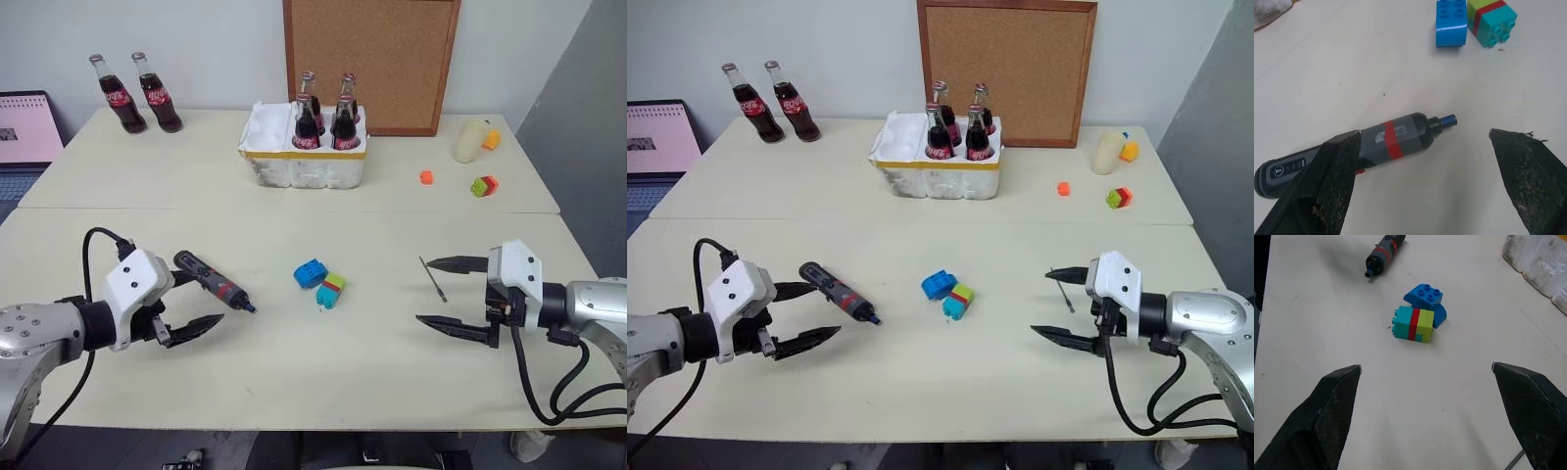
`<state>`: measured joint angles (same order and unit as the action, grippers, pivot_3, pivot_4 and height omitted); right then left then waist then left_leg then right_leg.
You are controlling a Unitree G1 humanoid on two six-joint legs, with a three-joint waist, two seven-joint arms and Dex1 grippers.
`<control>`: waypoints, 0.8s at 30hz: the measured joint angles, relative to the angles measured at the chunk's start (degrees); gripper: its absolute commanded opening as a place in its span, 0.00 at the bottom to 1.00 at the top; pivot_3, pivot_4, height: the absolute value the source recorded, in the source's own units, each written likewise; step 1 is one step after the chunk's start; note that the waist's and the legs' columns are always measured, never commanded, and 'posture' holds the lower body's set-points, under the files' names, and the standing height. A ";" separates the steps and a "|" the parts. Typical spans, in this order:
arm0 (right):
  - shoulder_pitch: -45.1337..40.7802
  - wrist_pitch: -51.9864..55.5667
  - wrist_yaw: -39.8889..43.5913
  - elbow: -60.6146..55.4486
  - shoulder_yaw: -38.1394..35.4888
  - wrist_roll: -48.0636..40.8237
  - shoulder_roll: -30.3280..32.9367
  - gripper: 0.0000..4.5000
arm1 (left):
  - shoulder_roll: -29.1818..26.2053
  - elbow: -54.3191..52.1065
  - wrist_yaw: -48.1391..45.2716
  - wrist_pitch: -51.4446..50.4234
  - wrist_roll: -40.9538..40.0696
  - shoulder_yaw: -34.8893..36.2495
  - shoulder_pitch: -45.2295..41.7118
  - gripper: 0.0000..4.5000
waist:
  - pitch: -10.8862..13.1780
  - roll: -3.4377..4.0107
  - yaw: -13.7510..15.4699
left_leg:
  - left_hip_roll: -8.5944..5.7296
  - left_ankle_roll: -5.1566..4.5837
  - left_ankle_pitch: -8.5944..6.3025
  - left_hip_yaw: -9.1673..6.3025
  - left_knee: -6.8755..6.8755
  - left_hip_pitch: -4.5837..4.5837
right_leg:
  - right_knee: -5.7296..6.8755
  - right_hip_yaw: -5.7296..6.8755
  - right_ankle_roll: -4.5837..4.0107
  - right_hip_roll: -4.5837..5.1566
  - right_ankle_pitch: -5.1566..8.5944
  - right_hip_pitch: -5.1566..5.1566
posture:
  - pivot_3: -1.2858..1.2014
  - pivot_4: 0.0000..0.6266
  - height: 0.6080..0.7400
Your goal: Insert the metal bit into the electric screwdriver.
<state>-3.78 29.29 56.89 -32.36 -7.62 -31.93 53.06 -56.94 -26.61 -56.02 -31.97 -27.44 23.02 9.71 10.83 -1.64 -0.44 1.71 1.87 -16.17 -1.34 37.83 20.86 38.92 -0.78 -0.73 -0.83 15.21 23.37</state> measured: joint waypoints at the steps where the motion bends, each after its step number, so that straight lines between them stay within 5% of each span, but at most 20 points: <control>1: 0.00 0.00 0.00 0.00 0.00 0.00 0.00 1.00 | 0.00 0.00 -0.01 0.00 -0.01 0.00 0.00 0.97 | 0.00 0.00 0.00 | 0.00 0.00 0.00 0.00 0.00 0.00 | 0.00 0.00 0.00 0.00 0.00 0.00 | 0.52 0.24 1.00; 24: 0.84 6.14 -2.41 -1.96 -4.10 -4.52 0.17 1.00 | -1.51 3.32 -4.87 4.35 0.77 -1.99 -5.37 0.98 | 0.01 0.00 -0.04 | 0.00 0.00 0.00 0.01 -0.02 0.04 | -0.01 0.02 0.00 -0.01 0.00 0.04 | 0.52 0.24 1.00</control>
<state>-2.94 35.43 54.48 -34.33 -11.73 -36.45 53.23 -58.45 -23.29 -60.89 -27.62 -26.67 21.03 4.34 10.84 -1.64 -0.48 1.71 1.87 -16.17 -1.33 37.81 20.90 38.91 -0.77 -0.73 -0.84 15.22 23.41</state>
